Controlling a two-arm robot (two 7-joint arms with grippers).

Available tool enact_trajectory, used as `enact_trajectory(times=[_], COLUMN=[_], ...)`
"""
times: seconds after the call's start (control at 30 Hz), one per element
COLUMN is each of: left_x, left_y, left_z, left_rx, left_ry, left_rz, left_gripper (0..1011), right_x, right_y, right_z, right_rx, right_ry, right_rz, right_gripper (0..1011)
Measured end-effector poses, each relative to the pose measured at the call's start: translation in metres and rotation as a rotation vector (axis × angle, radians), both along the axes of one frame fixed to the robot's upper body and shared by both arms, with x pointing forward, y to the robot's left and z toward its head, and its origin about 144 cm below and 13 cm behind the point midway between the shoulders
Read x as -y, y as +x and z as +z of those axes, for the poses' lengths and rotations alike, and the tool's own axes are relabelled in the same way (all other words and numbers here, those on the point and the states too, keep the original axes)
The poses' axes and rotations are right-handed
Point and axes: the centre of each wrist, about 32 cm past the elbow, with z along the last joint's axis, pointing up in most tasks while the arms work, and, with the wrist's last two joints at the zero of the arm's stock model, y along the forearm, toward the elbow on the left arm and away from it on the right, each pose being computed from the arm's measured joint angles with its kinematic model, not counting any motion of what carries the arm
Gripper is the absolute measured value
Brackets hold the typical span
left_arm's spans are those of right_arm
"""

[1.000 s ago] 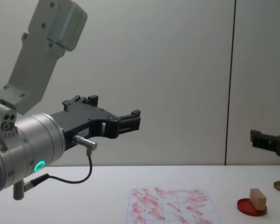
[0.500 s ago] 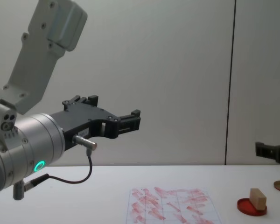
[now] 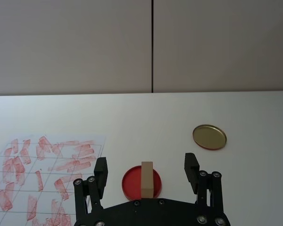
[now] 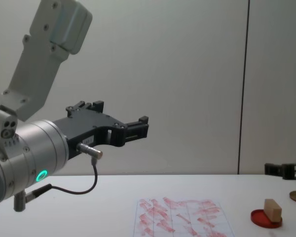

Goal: Use the one hand to pick up the stamp and affix it onto the A4 paper.

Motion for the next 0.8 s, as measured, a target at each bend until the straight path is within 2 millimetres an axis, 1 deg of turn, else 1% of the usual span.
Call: enact_trajectory(times=[0.33, 0.8], left_x=[0.000, 0.000], left_y=[0.000, 0.000], left_z=[0.000, 0.000], left_rx=[0.000, 0.000], left_ry=[0.000, 0.000], left_rz=[0.000, 0.000], left_gripper=[993, 993], right_x=[-0.004, -0.007], right_y=[0.027, 0.050], right_z=[-0.008, -0.020], right_rx=[-0.076, -0.153], right_ry=[0.004, 0.001], right_rz=[-0.017, -0.020], right_gripper=[1001, 1001])
